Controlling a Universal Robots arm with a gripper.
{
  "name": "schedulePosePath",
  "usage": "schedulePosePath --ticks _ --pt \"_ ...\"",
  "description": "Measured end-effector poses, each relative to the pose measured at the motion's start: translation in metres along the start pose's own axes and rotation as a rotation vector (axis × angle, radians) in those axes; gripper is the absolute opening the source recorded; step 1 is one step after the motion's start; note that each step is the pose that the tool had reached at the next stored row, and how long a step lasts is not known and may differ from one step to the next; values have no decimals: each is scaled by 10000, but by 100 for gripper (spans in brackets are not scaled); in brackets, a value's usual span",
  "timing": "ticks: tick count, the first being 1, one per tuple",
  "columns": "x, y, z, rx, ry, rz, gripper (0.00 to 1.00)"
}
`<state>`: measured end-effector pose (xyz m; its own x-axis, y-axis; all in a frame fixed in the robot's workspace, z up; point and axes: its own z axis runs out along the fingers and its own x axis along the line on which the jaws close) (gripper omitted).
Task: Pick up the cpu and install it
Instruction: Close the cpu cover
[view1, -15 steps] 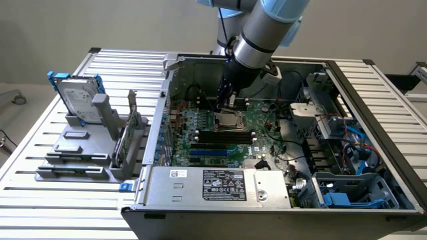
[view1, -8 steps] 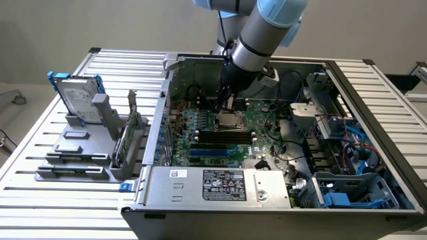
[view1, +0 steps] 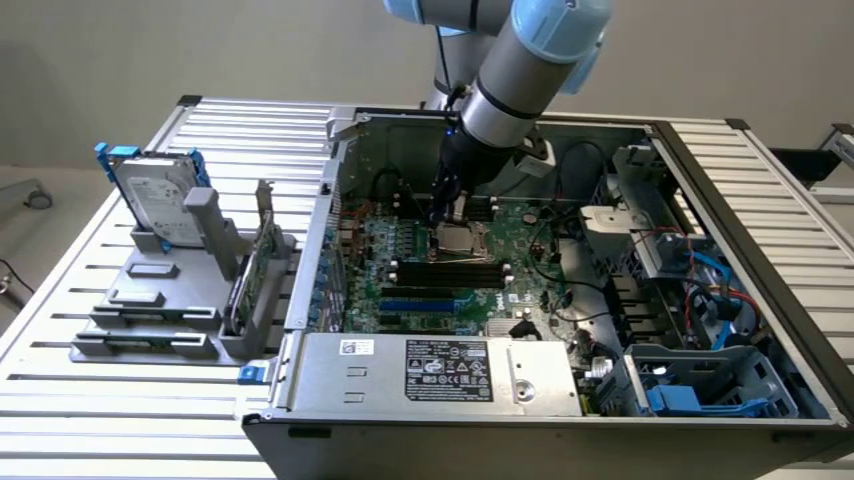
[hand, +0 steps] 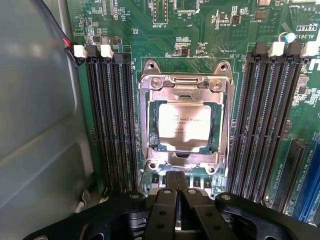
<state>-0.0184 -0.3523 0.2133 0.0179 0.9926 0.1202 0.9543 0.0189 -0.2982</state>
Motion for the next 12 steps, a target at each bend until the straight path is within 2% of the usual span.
schedulePosePath --ticks 2,5,6,12 --pt "1 1 1 -55 1 -8 11" --pt "0 8 23 -184 1 -25 11" --pt "-3 13 39 -209 -1 -27 11" --pt "-16 43 140 -233 -2 -30 11"
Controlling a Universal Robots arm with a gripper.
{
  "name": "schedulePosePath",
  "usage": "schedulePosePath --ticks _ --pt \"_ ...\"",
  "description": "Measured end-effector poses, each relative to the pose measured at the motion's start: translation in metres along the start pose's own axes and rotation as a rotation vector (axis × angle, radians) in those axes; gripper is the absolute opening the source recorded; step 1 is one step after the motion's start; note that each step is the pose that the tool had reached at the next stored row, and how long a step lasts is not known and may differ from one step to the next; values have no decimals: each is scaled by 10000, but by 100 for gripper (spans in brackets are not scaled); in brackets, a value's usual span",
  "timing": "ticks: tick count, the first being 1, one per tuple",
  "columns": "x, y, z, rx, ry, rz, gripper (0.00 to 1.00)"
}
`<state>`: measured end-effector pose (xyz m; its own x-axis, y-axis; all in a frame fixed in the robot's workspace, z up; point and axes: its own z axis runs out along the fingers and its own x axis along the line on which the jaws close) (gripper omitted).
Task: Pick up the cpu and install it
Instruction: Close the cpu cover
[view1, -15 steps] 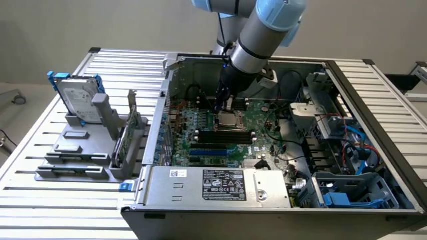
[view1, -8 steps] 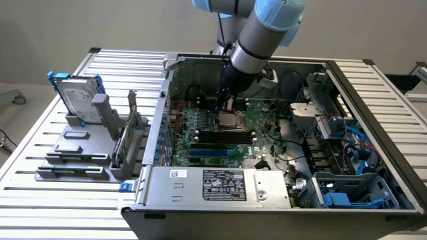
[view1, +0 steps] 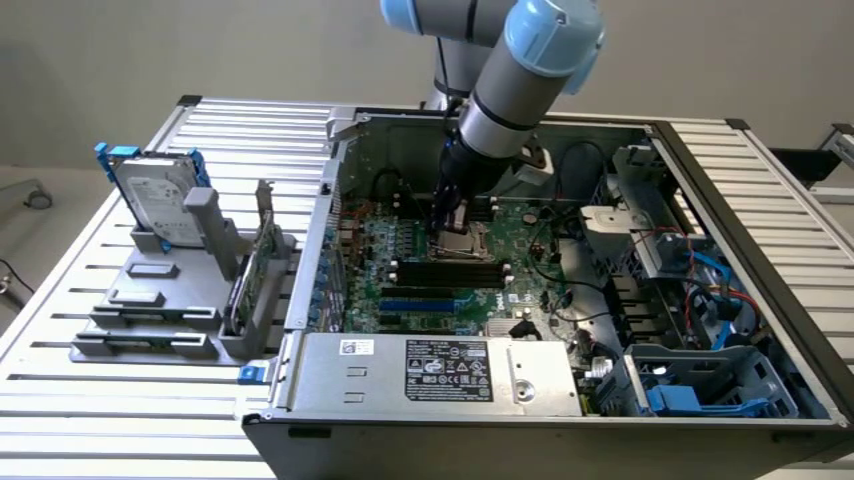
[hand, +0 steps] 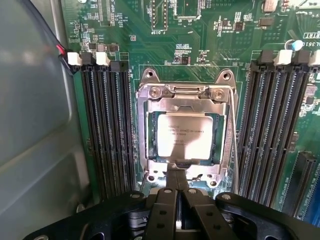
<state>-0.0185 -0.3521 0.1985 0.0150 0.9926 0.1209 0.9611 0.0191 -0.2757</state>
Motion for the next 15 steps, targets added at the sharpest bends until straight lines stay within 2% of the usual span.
schedulePosePath --ticks 6,12,15 --pt "-10 15 62 6 -12 6 11" --pt "-8 8 62 -4 4 8 11" --pt "-1 -7 39 -12 31 15 11"
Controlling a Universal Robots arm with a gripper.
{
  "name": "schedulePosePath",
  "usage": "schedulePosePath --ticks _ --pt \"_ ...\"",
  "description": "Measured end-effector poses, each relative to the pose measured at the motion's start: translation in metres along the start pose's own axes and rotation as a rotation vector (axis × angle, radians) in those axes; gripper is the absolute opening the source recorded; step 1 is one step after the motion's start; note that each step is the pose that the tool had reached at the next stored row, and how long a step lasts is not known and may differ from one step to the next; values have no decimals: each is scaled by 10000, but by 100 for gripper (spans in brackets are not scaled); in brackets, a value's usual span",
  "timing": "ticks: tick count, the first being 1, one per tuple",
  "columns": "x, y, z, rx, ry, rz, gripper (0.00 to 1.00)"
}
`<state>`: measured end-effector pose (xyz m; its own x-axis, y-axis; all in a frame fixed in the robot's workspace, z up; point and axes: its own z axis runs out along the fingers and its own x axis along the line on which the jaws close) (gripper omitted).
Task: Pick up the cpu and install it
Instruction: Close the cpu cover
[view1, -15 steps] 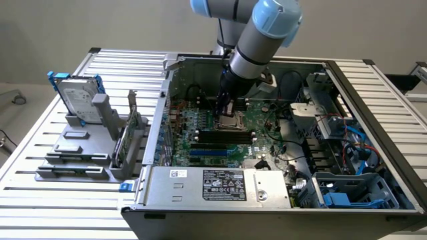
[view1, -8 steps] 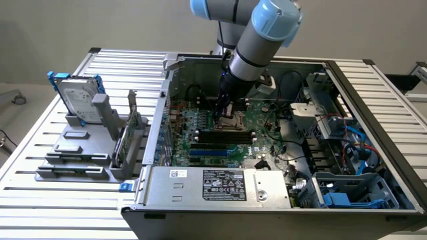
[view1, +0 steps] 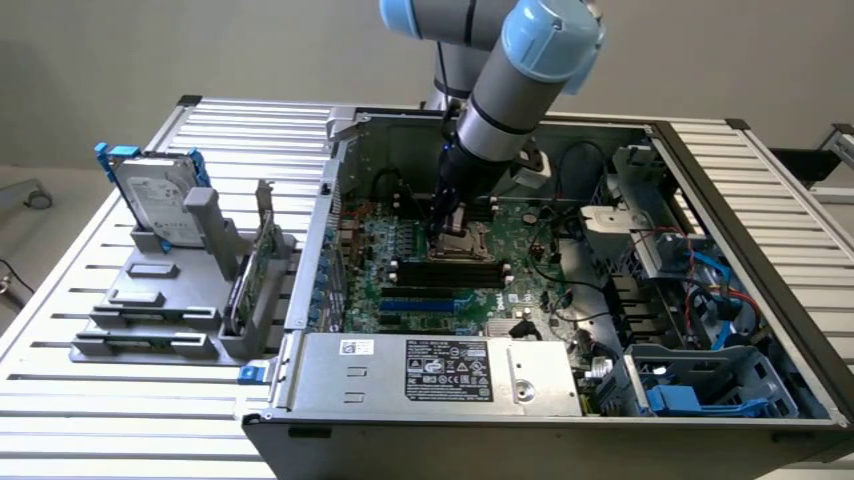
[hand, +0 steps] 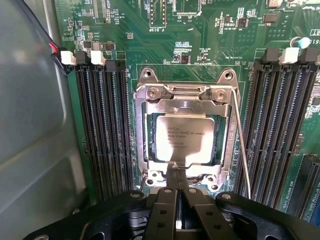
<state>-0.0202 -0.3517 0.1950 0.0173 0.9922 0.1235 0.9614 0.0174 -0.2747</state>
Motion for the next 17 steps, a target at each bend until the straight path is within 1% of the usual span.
schedulePosePath --ticks 2,5,10,14,17 --pt "1 -16 -35 8 -13 19 11" --pt "1 -29 -63 5 -8 42 11" --pt "-30 -77 -61 4 3 79 11" --pt "-48 -141 -54 2 12 104 11" --pt "-58 -201 -59 1 31 109 11"
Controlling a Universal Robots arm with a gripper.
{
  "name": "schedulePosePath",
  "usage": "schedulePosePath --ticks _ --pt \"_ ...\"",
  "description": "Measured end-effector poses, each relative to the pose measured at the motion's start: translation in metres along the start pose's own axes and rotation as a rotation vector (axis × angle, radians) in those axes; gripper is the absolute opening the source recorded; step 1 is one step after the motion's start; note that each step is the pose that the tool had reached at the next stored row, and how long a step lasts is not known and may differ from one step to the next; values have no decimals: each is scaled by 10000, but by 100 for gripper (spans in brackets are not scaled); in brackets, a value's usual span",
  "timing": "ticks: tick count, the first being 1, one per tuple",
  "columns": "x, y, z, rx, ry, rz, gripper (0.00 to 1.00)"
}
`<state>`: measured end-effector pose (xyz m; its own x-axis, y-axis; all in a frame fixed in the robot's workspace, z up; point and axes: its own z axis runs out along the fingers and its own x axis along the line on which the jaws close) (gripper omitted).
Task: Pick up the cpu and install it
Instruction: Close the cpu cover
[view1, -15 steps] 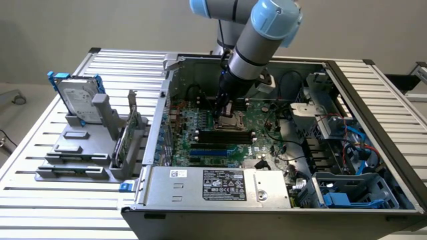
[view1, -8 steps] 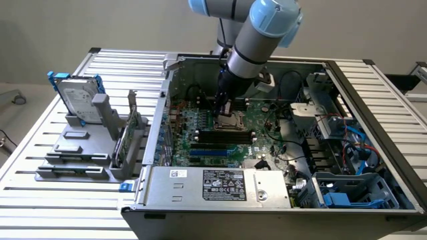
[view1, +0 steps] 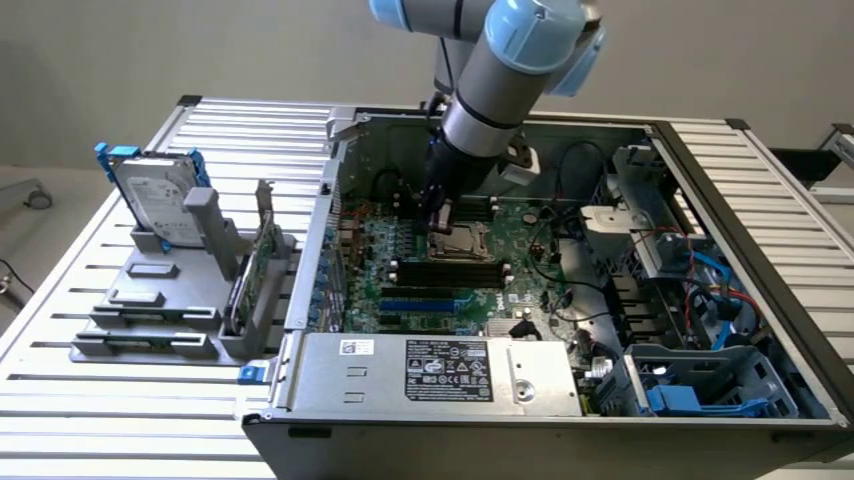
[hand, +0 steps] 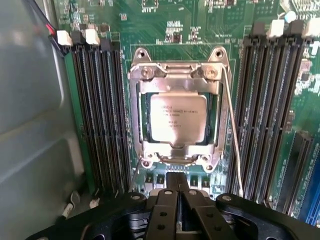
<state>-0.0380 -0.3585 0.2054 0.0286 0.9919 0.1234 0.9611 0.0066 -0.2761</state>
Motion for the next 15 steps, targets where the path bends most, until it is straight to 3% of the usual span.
schedulePosePath --ticks 4,9,15 --pt "-14 -82 -33 1 55 -10 11" --pt "-8 -154 -160 3 104 -5 11" --pt "-10 -155 -164 9 279 -54 11"
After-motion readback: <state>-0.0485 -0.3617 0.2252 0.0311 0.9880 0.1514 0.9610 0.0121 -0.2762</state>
